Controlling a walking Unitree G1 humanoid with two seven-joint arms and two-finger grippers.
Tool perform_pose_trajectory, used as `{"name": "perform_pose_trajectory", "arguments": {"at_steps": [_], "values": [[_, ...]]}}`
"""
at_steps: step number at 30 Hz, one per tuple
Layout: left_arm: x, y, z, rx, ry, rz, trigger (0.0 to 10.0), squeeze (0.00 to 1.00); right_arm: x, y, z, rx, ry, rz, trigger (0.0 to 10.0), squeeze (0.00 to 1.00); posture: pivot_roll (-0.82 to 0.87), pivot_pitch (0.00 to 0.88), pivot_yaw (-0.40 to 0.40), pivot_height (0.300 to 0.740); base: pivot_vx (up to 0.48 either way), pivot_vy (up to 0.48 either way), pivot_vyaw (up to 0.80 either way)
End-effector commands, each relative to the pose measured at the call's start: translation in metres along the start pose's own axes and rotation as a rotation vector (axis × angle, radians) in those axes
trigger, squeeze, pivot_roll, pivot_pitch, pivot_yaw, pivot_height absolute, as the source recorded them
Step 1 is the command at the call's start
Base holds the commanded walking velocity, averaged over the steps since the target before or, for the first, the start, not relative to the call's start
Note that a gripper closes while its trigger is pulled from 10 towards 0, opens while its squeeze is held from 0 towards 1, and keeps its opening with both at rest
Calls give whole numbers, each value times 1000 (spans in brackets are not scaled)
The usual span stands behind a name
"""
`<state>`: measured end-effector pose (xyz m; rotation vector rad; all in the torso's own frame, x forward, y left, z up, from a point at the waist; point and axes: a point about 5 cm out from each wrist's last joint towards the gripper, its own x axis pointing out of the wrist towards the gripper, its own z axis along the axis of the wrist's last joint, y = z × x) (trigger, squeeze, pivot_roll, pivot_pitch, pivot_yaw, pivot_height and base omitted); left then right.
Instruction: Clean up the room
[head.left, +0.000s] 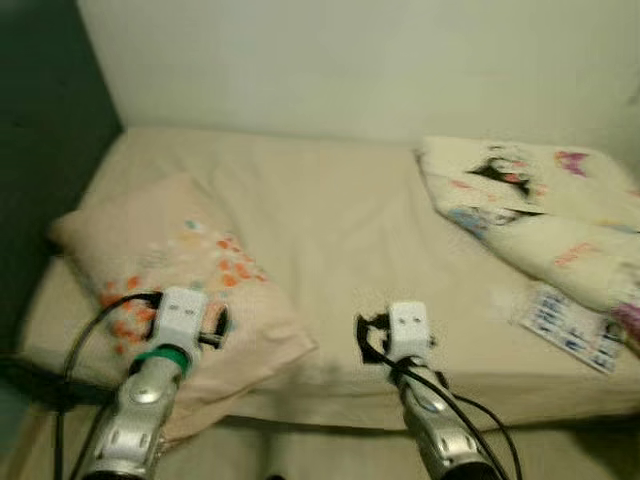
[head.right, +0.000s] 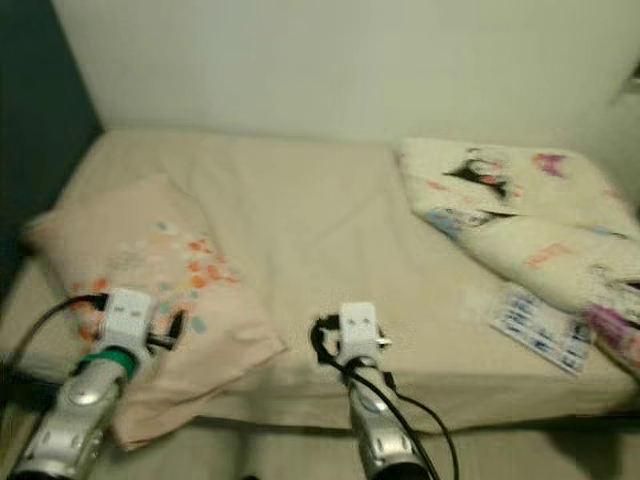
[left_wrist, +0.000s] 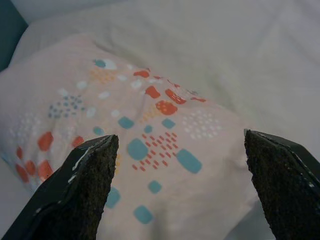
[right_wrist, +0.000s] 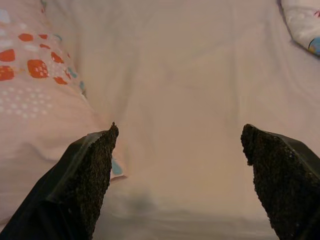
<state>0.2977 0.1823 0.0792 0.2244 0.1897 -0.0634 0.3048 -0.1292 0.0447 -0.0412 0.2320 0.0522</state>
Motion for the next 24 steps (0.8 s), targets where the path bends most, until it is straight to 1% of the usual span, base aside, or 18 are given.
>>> {"name": "perform_pose_trajectory", "arguments": {"at_steps": [1,18,24], "values": [[-3,3,-5,7,19,5,10000,0,-1,-2,-4,11,16,-10,10000,0,150,0,-15,740,0,0,800],[-4,-1,-5,-16,20,-12,10000,0,0,-3,-4,10,26,-19,10000,0,142,0,-22,740,0,0,800],[-4,-3,-4,-33,12,-37,10000,0,0,-4,-3,52,18,-33,10000,0,141,0,-21,740,41,0,0]]}}
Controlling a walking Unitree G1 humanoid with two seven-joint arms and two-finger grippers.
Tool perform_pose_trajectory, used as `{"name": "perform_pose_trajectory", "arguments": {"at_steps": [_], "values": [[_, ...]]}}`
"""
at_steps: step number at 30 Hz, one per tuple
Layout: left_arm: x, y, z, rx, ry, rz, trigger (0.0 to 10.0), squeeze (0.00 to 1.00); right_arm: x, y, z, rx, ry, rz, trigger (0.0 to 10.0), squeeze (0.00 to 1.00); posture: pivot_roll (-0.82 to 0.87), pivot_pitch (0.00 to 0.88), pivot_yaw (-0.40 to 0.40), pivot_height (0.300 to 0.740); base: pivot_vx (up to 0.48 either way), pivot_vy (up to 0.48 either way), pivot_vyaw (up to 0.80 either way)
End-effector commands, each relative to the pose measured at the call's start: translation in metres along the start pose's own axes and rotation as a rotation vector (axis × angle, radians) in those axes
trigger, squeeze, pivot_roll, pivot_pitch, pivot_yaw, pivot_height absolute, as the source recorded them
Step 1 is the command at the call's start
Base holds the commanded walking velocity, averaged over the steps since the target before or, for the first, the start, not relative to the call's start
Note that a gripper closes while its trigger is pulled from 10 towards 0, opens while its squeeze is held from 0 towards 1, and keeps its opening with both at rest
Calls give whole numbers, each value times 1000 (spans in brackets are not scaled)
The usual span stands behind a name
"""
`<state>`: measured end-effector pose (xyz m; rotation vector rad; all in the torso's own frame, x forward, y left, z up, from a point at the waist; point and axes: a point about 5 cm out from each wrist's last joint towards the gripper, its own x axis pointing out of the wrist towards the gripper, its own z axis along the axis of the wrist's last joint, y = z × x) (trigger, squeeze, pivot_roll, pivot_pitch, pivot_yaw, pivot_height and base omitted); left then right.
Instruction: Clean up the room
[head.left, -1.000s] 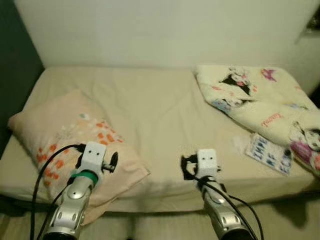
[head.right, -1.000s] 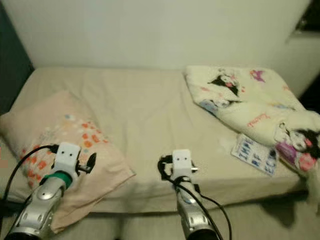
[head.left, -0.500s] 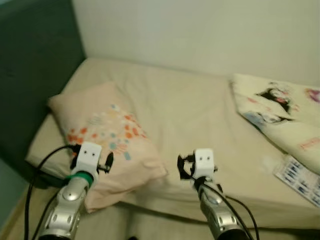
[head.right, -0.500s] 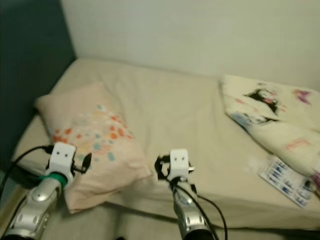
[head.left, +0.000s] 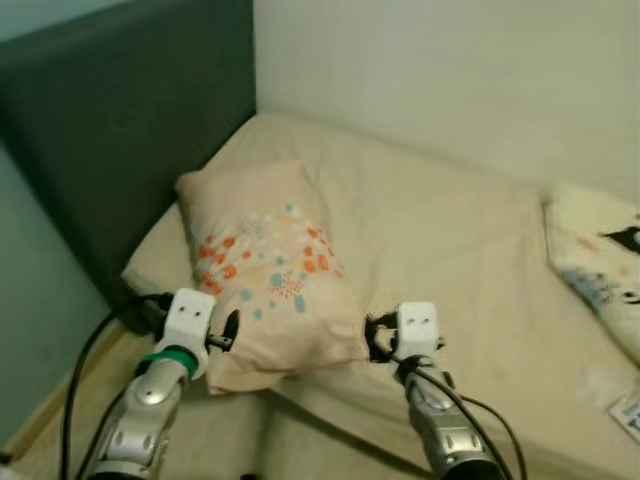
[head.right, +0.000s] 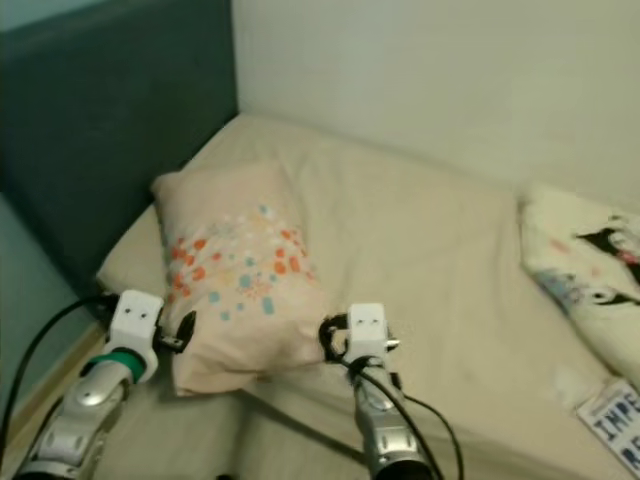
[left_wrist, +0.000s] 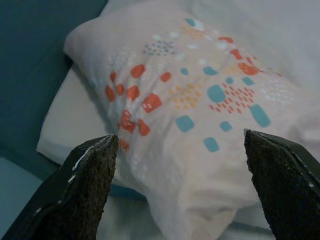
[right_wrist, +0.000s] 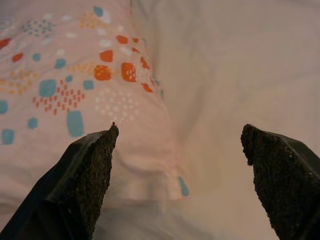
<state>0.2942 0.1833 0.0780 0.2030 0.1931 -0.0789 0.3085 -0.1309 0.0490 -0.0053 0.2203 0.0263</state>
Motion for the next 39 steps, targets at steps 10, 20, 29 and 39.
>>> {"name": "perform_pose_trajectory", "arguments": {"at_steps": [10,20,29,39], "values": [[-2,-4,-3,-22,12,-31,10000,0,-4,-2,-9,22,38,-15,10000,0,140,0,-18,740,299,0,0],[-3,-5,-3,-25,13,-38,10000,0,-4,-7,-10,69,50,-55,10000,0,140,0,-20,740,332,0,0],[-2,-5,-3,-20,11,-40,10000,0,-3,-7,-9,53,43,-40,10000,0,137,0,-22,740,327,0,-444],[-3,-5,-4,-18,12,-30,10000,0,-3,-7,-10,45,49,-33,10000,0,138,0,-31,740,271,0,0]]}}
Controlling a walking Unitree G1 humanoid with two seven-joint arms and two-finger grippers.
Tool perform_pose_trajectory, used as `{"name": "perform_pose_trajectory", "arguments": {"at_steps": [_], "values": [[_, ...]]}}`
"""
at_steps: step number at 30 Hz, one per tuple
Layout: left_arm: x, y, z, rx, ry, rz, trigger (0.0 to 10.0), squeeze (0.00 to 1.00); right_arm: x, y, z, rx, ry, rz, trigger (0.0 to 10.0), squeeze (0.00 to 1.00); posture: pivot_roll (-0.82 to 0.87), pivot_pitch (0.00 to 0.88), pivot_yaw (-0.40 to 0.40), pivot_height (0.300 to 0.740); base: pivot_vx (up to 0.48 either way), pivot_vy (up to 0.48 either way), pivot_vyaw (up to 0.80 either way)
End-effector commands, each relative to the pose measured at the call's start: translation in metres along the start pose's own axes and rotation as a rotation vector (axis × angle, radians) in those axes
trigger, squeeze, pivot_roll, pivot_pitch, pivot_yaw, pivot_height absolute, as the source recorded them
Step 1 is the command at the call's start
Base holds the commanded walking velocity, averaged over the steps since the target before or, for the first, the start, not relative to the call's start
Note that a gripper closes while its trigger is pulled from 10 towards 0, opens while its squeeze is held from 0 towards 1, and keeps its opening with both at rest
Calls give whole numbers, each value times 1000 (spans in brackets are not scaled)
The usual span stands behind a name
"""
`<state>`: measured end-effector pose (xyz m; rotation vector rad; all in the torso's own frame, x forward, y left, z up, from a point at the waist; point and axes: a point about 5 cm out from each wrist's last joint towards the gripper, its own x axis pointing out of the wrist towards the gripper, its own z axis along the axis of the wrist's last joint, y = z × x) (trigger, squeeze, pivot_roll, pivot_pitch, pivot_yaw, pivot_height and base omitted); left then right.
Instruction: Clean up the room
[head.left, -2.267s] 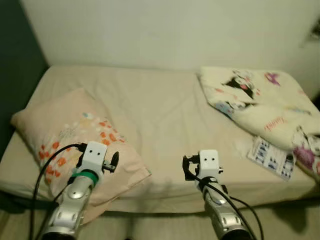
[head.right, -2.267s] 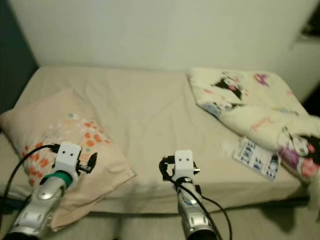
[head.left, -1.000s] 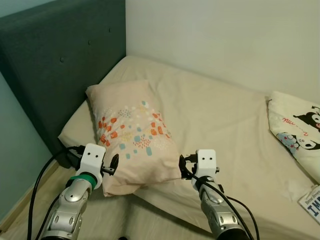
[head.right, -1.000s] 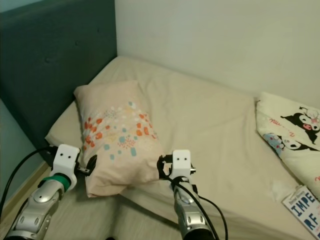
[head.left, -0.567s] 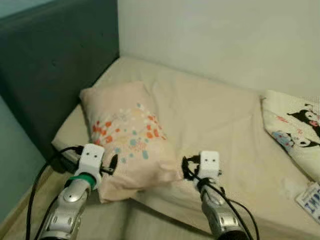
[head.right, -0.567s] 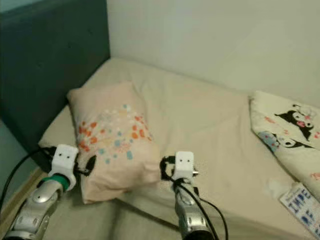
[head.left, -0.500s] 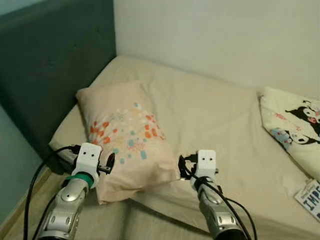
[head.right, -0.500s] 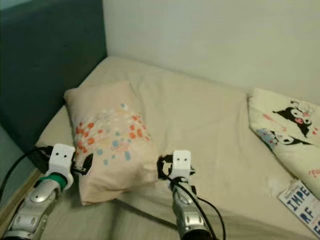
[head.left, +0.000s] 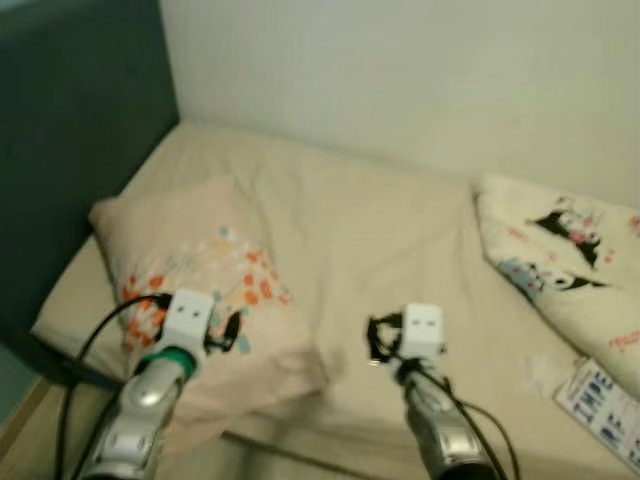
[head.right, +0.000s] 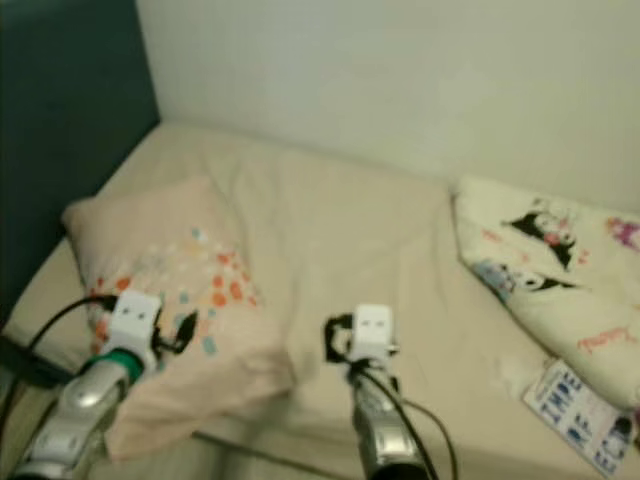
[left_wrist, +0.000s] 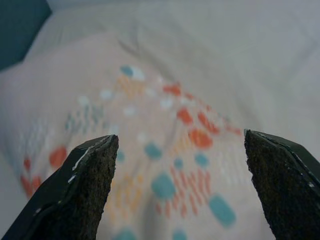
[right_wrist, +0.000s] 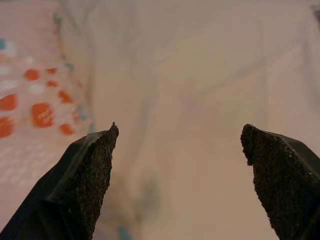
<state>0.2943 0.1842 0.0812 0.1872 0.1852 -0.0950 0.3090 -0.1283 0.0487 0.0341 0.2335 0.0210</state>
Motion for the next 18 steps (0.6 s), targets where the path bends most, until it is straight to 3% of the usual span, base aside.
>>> {"name": "perform_pose_trajectory", "arguments": {"at_steps": [1,14,18], "values": [[-2,-6,-7,-5,22,-11,10000,0,-3,-10,-10,4,37,-33,10000,0,138,0,-31,740,0,0,0],[-3,-8,-11,-20,54,-7,10000,0,-5,-12,-11,10,48,-38,10000,0,136,0,-35,740,0,0,0],[-4,-9,-12,-20,59,-11,10000,0,-5,-13,-13,13,53,-42,10000,0,135,0,-34,740,0,480,0]]}}
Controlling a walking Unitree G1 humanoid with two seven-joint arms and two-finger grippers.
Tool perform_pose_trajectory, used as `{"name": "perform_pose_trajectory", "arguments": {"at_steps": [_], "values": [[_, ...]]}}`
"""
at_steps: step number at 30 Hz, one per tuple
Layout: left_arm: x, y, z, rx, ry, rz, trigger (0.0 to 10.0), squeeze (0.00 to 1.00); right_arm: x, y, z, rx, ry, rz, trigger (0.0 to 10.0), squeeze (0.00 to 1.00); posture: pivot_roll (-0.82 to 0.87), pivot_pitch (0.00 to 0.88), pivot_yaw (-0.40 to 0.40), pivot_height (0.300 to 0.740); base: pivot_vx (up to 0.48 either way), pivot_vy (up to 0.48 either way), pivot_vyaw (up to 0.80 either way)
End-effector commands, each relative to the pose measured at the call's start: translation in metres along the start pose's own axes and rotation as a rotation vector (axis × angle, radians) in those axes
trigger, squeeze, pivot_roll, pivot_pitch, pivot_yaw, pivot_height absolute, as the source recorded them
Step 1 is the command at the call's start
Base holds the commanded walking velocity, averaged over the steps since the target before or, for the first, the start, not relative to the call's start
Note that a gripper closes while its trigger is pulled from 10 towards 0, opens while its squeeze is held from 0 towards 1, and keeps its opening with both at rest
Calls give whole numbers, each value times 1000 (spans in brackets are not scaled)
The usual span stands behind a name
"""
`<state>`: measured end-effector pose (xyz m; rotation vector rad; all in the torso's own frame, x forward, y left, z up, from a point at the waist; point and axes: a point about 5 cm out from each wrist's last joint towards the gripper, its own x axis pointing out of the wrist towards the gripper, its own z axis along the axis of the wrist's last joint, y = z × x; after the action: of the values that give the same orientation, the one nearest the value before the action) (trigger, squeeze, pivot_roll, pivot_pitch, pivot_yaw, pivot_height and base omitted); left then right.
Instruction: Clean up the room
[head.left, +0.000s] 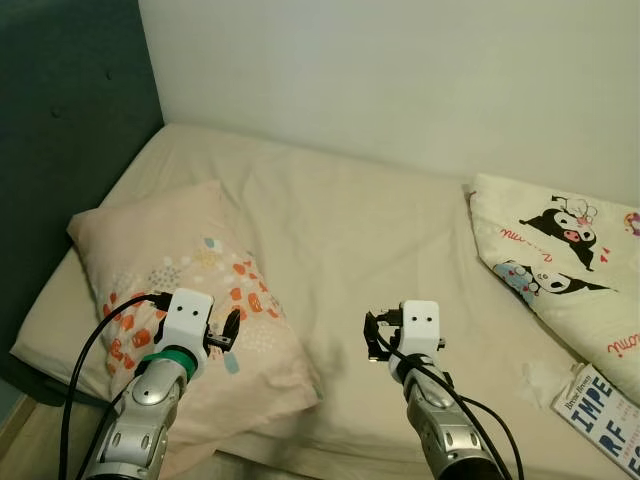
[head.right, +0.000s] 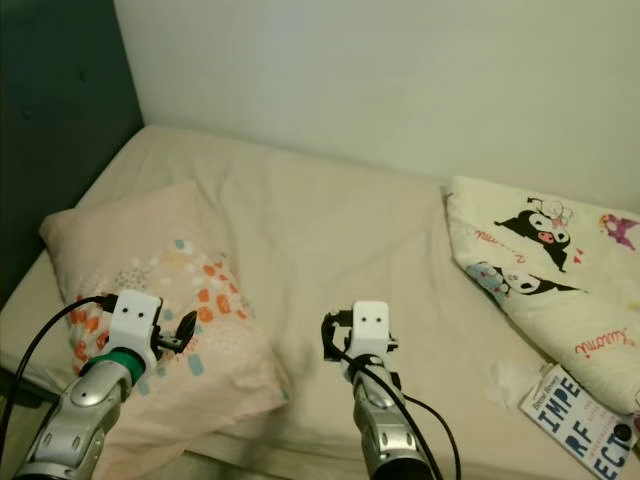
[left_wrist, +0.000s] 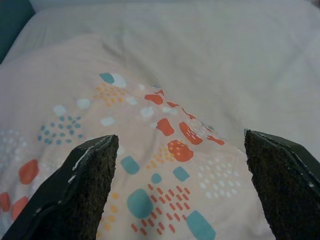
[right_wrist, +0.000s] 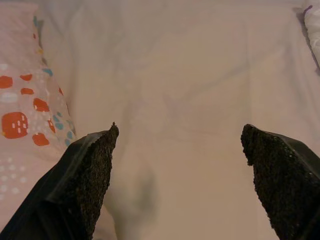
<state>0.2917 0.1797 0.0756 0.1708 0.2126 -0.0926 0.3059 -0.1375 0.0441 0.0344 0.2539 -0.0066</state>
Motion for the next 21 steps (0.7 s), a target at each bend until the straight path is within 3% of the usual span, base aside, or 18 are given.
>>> {"name": "perform_pose_trajectory", "arguments": {"at_steps": [1,21], "values": [[-3,-3,-8,-2,33,-9,10000,0,-3,-4,-8,10,34,-16,10000,0,136,0,-34,740,0,480,0],[-4,-3,-8,30,47,-19,10000,0,-6,-6,-11,25,45,-33,10000,0,136,0,-23,740,0,453,0]]}}
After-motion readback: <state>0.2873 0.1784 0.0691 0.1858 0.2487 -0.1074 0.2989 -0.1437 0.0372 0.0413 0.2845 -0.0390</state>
